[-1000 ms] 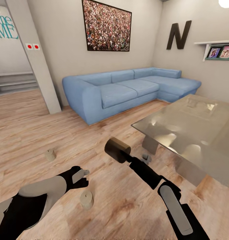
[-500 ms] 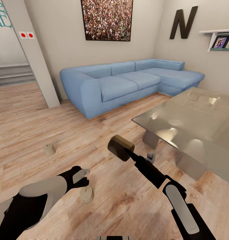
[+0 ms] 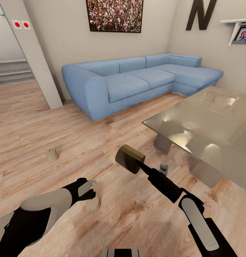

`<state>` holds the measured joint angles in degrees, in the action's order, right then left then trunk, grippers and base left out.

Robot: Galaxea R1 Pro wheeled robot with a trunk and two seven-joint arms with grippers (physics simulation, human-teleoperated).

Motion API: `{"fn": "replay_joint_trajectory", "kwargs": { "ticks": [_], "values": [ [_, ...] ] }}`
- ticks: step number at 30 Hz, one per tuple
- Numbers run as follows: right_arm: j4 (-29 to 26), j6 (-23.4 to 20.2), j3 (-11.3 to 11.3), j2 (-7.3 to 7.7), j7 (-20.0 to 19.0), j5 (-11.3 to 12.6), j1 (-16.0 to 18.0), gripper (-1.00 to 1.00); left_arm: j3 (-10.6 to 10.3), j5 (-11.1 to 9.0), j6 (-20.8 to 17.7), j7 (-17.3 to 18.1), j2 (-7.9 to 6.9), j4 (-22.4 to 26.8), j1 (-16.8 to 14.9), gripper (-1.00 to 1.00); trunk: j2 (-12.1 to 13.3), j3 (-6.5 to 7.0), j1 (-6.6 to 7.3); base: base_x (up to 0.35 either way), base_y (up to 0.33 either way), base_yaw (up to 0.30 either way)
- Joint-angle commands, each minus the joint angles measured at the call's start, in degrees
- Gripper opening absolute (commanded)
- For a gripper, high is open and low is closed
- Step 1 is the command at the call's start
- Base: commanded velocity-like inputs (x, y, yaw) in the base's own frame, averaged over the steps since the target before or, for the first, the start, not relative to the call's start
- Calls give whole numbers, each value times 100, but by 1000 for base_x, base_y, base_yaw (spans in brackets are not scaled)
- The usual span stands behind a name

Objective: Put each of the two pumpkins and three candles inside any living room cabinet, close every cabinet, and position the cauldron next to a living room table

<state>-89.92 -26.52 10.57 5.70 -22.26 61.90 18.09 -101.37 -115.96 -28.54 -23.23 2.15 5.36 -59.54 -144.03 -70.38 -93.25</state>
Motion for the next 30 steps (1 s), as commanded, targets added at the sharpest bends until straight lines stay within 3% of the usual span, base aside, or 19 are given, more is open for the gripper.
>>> {"fn": "replay_joint_trajectory", "kwargs": {
  "ticks": [1,12,28,30],
  "values": [
    [1,-24,2,20,-51,24,3,-100,-29,-41,-6,-33,0,9,-5,100,-2,-5,1,0,0,0],
    [1,-37,6,78,-258,24,1,-100,-39,-33,6,-29,3,28,-5,100,-2,-5,1,7,0,0],
    [1,-38,13,72,-277,24,1,-100,-49,-30,14,-26,28,48,-5,100,-2,-5,1,144,0,0],
    [1,-38,11,79,-278,24,2,-100,-49,-27,15,-27,89,52,-5,100,-2,-5,1,128,0,0]
  ]
}}
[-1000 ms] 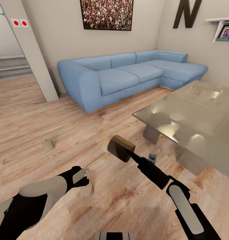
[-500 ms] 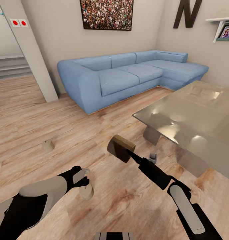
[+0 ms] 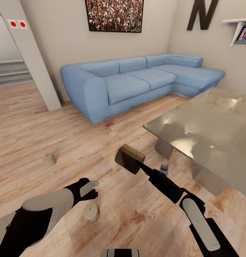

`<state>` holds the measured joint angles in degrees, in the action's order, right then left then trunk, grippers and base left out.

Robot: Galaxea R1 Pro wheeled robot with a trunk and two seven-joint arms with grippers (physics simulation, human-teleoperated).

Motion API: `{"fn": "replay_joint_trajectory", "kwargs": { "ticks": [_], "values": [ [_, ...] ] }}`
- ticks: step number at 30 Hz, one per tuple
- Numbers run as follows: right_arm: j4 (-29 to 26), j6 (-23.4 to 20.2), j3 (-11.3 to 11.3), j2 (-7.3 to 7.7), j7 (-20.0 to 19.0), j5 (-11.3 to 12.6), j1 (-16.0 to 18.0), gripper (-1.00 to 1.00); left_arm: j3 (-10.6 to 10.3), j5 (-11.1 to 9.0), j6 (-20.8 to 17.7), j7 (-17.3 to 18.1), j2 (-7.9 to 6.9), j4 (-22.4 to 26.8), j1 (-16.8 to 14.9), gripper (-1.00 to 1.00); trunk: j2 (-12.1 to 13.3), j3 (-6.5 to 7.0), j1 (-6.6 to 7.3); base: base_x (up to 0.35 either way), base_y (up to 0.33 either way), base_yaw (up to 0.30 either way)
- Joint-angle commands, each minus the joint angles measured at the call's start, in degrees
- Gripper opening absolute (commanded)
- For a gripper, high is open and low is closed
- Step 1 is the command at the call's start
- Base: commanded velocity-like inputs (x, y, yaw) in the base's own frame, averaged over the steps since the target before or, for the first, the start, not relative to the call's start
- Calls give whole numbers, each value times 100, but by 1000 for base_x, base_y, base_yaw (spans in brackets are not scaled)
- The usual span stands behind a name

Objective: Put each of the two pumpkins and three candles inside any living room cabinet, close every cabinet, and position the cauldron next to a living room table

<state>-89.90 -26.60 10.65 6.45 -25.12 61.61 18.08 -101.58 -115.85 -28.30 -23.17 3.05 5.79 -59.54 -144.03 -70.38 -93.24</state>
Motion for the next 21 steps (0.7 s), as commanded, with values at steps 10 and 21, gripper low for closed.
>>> {"fn": "replay_joint_trajectory", "kwargs": {
  "ticks": [10,21],
  "values": [
    [-1,-31,-1,5,2,53,4,-100,-36,-39,-9,-30,53,10,-5,100,-2,-4,0,123,0,0],
    [-1,-22,3,-3,22,53,4,-100,-29,-35,0,-30,55,10,-5,100,-5,-49,-5,15,0,0]
  ]
}}
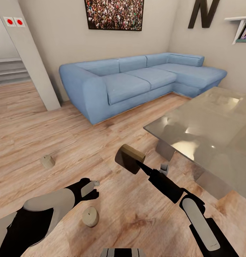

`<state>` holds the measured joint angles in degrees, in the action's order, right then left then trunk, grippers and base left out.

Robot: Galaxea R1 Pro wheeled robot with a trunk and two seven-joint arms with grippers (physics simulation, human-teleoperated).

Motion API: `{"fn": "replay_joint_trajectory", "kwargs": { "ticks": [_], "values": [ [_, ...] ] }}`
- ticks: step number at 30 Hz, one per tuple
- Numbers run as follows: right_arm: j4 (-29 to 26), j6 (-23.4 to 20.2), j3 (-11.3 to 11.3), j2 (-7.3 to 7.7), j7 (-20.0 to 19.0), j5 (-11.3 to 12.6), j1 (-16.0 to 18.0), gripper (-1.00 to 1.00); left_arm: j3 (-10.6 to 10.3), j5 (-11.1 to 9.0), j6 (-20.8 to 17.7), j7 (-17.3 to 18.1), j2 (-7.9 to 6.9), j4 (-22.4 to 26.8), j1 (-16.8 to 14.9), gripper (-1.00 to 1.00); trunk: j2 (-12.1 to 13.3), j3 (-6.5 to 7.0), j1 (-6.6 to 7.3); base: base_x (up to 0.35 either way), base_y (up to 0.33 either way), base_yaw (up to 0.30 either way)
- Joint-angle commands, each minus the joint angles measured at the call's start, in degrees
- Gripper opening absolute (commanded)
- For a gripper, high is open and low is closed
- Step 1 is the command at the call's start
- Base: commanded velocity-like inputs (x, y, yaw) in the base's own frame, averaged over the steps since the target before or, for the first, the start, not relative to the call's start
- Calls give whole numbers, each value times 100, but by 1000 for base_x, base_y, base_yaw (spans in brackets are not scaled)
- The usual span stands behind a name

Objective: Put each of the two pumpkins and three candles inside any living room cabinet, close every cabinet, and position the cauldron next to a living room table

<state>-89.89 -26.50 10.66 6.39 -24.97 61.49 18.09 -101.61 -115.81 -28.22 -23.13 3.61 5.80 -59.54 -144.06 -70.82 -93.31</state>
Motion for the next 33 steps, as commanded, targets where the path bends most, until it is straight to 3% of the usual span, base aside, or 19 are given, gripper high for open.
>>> {"fn": "replay_joint_trajectory", "kwargs": {
  "ticks": [1,8,33],
  "values": [
    [-3,-32,4,3,8,64,3,-100,-28,-39,4,-33,-1,9,-5,100,-4,-27,-1,1,0,0],
    [-3,-33,0,2,-6,65,3,-100,-34,-39,241,-33,-1,9,-5,100,-13,-182,-19,0,0,0],
    [-3,-42,-2,16,-207,65,2,-100,-34,-39,444,-42,-1,9,-5,100,-46,-736,-83,0,0,0]
  ]
}}
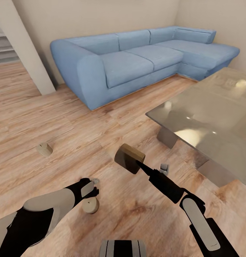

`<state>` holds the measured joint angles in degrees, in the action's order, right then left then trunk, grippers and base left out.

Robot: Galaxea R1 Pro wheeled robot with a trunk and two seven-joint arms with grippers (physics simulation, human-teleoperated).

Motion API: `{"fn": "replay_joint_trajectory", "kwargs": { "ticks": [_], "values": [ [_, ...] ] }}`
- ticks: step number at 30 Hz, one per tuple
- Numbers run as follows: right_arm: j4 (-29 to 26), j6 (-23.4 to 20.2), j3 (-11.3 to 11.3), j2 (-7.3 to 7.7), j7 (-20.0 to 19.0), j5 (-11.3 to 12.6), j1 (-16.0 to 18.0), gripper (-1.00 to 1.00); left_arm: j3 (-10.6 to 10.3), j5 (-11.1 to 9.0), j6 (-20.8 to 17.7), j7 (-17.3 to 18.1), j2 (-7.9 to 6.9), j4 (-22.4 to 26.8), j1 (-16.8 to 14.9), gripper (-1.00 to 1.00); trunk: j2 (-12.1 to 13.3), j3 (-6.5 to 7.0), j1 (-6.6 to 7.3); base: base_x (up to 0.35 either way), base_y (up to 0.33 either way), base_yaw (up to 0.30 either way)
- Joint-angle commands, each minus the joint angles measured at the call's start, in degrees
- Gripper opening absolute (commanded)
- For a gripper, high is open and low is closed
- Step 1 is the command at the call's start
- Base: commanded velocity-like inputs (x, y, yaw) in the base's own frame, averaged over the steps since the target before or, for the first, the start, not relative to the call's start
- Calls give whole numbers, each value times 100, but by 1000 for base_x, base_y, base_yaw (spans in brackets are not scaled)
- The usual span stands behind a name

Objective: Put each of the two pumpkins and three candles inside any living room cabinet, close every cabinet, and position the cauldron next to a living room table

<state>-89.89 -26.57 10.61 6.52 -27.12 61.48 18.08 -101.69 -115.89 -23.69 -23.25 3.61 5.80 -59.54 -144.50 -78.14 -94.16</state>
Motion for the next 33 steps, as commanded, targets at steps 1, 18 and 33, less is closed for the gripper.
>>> {"fn": "replay_joint_trajectory", "kwargs": {
  "ticks": [1,18,33],
  "values": [
    [-2,-37,2,6,1,66,3,-100,-26,-32,88,-30,1,9,-5,100,-3,-27,-1,0,0,0],
    [-2,-35,2,7,-13,63,3,-100,-25,-38,320,-30,25,9,-5,100,-13,-182,-19,0,0,0],
    [-2,-33,2,7,-13,62,3,-100,-26,-39,313,-29,25,9,-5,100,-21,-315,-35,0,0,0]
  ]
}}
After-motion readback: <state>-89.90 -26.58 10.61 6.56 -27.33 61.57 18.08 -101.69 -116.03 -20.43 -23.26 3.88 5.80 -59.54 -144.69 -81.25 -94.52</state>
